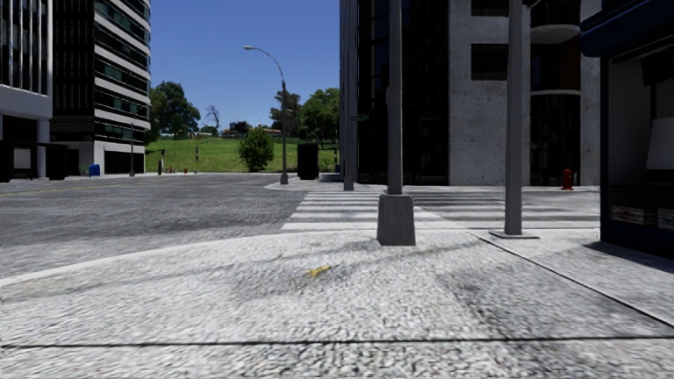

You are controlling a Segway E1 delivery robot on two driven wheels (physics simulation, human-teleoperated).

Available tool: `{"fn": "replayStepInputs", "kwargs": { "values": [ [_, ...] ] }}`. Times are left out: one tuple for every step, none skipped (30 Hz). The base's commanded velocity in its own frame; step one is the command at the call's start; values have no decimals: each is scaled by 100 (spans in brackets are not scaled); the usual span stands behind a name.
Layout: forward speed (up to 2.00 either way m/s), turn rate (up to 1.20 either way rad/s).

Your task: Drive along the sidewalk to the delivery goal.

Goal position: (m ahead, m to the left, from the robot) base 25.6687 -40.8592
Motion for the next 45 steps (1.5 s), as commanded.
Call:
{"fn": "replayStepInputs", "kwargs": {
  "values": [
    [200, 0],
    [200, 0],
    [200, 0],
    [200, 0],
    [200, 0],
    [200, 0],
    [200, 0],
    [200, 0],
    [200, 0],
    [200, 0],
    [200, 0],
    [200, 0],
    [200, 0],
    [200, 0],
    [200, 0],
    [200, 0],
    [200, 0],
    [200, 0],
    [200, 0],
    [200, 0],
    [200, 0],
    [200, 0],
    [200, 0],
    [200, 0],
    [200, 0],
    [200, 0],
    [200, 0],
    [200, 0],
    [200, 0],
    [200, 0],
    [200, 0],
    [200, 0],
    [200, 0],
    [200, 0],
    [200, 0],
    [200, 0],
    [200, 0],
    [200, 0],
    [200, 0],
    [200, 0],
    [200, 0],
    [200, 0],
    [200, 0],
    [200, 0],
    [200, 0]
  ]
}}
